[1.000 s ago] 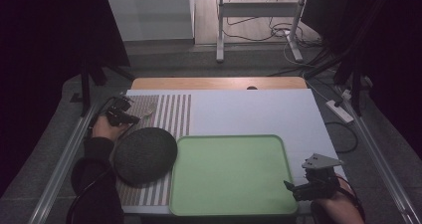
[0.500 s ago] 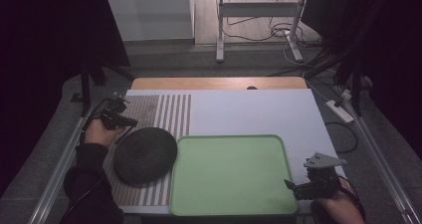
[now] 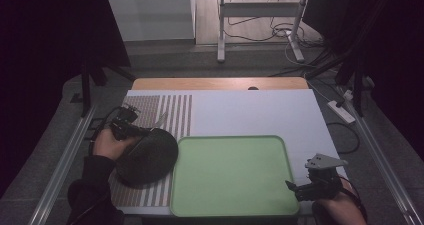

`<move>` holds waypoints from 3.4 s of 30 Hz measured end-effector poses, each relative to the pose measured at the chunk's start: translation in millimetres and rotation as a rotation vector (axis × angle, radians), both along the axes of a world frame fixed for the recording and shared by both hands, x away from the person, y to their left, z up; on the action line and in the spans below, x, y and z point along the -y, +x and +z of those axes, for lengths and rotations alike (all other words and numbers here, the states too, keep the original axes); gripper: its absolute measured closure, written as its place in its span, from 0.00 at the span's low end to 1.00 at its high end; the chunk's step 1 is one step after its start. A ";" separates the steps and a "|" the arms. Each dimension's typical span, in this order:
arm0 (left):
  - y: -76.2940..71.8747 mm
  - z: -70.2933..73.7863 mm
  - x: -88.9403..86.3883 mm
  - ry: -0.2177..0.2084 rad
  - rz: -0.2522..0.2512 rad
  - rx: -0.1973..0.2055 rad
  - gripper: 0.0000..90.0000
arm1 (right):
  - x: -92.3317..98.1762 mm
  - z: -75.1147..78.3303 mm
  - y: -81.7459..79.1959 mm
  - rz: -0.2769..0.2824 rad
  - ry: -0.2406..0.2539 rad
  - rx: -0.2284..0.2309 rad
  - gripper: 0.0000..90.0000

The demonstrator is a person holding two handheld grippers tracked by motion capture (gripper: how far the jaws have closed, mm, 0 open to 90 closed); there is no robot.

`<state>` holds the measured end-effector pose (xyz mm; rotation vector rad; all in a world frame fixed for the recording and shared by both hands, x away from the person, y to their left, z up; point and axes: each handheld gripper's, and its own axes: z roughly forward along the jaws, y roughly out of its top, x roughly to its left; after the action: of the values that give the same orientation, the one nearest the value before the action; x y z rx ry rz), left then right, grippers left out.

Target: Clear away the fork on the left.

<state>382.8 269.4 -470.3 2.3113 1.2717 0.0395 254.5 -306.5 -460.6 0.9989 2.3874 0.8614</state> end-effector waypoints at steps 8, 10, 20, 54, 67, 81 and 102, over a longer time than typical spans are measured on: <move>-18.5 2.5 24.7 0.008 -0.039 0.012 0.94 | -0.5 -0.2 -0.1 0.004 -0.001 0.001 0.00; -26.3 2.1 34.3 0.016 -0.052 0.016 0.94 | -0.5 -0.2 -0.2 0.006 -0.003 0.001 0.00; -51.4 -1.9 57.8 -0.016 -0.075 -0.012 0.94 | -1.5 -0.5 -0.2 0.009 -0.013 0.001 0.00; -76.1 -18.0 160.6 -0.003 -0.141 -0.072 0.94 | -3.3 -1.4 0.2 0.015 -0.027 -0.004 0.00; -76.3 -31.9 175.8 0.048 -0.188 -0.091 0.86 | -3.4 -1.5 0.3 0.018 -0.029 -0.005 0.00; -67.1 -36.4 197.0 0.070 -0.289 -0.035 0.99 | -3.7 -1.9 0.6 0.020 -0.033 -0.007 0.00; -52.0 -39.2 143.1 0.050 -0.144 -0.062 0.97 | -3.7 -1.9 0.1 0.025 -0.033 -0.006 0.00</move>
<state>330.8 126.3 -509.4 2.4585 1.1423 -0.0503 254.7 -302.8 -462.5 0.9618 2.4160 0.8268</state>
